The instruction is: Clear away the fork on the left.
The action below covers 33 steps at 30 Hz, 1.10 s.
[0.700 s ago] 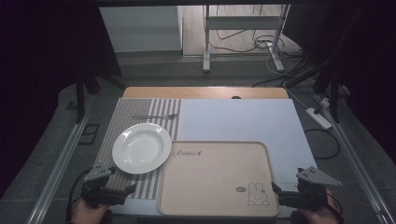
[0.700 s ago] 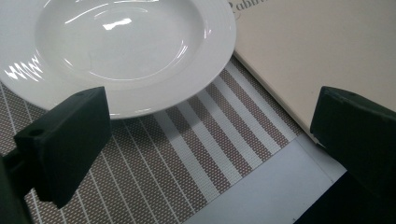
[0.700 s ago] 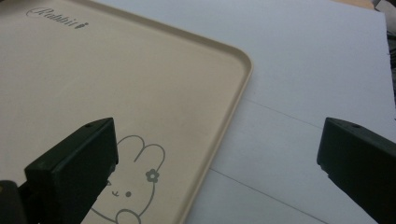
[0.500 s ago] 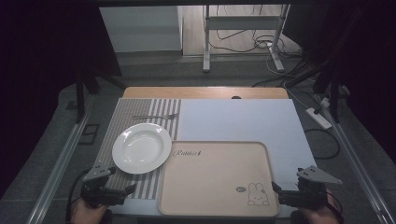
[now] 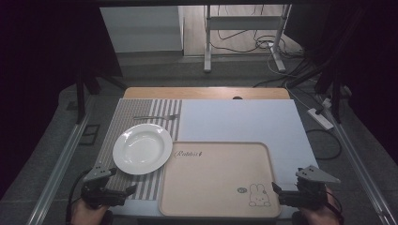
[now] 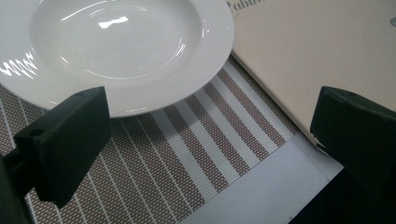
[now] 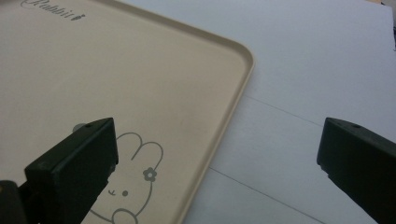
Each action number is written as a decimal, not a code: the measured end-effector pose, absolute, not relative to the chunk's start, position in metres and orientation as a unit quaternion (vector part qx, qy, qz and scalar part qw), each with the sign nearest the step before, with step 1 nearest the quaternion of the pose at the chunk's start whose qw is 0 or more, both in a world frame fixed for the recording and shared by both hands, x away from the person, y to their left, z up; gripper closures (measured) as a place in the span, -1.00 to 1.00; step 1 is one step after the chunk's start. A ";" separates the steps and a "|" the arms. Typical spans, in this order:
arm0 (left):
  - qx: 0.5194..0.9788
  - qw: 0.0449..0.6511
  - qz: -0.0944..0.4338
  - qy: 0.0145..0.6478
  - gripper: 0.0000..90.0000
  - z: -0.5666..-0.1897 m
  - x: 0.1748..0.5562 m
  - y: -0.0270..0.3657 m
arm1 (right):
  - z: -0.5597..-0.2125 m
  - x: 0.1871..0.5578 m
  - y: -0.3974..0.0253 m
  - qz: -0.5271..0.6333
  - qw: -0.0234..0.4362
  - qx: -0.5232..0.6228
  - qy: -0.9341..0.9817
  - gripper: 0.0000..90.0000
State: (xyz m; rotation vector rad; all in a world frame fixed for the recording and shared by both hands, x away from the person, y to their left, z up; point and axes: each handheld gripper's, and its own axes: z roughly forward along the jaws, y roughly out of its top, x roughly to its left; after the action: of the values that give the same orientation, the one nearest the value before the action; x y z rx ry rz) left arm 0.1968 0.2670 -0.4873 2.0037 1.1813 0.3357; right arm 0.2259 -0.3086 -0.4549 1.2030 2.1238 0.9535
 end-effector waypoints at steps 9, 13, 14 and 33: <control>0.794 0.367 0.139 0.464 -1.00 -0.487 0.199 0.262 | -0.456 0.231 -0.306 0.362 0.250 0.442 0.782 -1.00; 0.792 0.374 0.136 0.463 -1.00 -0.486 0.204 0.260 | -0.457 0.233 -0.305 0.353 0.247 0.447 0.784 -1.00; 0.792 0.374 0.136 0.463 -1.00 -0.486 0.204 0.260 | -0.457 0.233 -0.305 0.354 0.247 0.448 0.783 -1.00; 0.798 0.369 0.127 0.459 -1.00 -0.486 0.219 0.255 | -0.457 0.233 -0.307 0.358 0.248 0.450 0.780 -1.00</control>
State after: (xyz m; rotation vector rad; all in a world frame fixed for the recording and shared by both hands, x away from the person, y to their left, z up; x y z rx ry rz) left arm 0.2189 0.2554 -0.4860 2.0474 1.1787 0.3258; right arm 0.2327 -0.3065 -0.4570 1.2274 2.1253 0.9759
